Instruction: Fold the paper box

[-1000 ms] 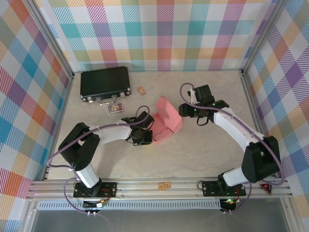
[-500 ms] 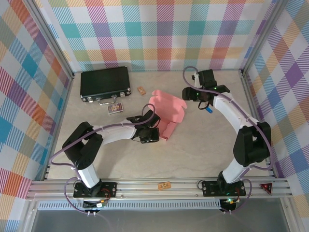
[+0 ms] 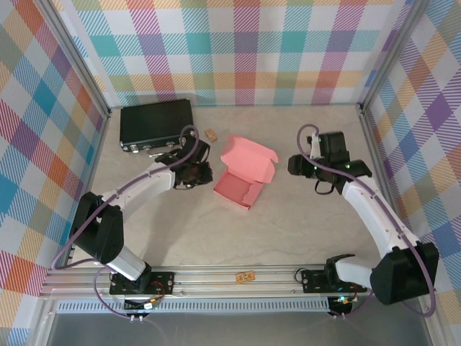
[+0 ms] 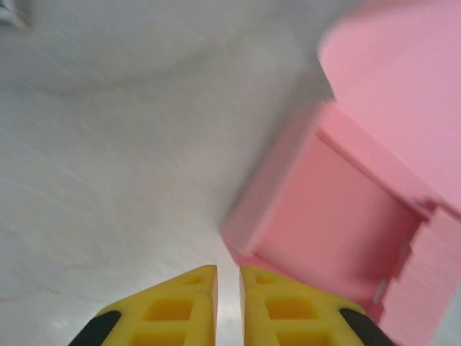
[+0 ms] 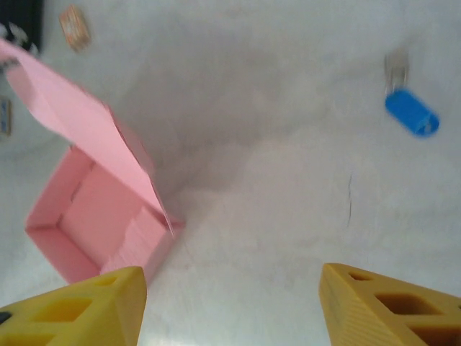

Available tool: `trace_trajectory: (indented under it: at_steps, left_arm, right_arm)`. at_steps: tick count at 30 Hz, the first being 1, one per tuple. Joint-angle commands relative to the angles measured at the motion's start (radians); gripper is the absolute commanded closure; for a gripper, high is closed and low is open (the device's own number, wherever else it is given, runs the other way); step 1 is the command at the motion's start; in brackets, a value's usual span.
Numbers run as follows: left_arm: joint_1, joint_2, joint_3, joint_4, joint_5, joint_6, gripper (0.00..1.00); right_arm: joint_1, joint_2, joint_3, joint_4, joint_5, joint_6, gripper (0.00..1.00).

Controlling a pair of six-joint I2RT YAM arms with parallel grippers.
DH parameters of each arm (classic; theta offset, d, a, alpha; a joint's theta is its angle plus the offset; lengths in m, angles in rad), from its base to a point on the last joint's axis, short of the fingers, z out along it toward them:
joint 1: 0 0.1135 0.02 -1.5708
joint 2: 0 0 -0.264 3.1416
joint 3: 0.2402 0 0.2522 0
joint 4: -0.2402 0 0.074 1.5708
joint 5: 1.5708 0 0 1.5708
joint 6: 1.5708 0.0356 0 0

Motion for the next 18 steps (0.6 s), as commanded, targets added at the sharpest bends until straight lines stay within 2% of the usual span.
trace_trajectory:
  at_steps: [1,5,10,15,18]
  left_arm:
    - [0.047,0.068,0.056,-0.028,-0.047,0.061,0.88]
    - [0.088,0.143,0.087,0.017,-0.007,0.089,0.96]
    - [0.096,0.209,0.081,0.079,0.062,0.098,0.98]
    - [0.096,0.272,0.057,0.125,0.126,0.105,1.00]
    - [0.092,0.286,0.025,0.165,0.178,0.090,1.00]
  right_arm:
    - [0.006,-0.059,-0.101,-0.014,-0.055,0.095,0.37]
    - [0.031,-0.108,-0.242,0.063,-0.107,0.192,0.42]
    - [0.105,-0.100,-0.392,0.231,-0.099,0.312,0.48]
    - [0.210,-0.006,-0.413,0.358,-0.027,0.357,0.53]
    - [0.235,0.075,-0.405,0.421,-0.001,0.394,0.60]
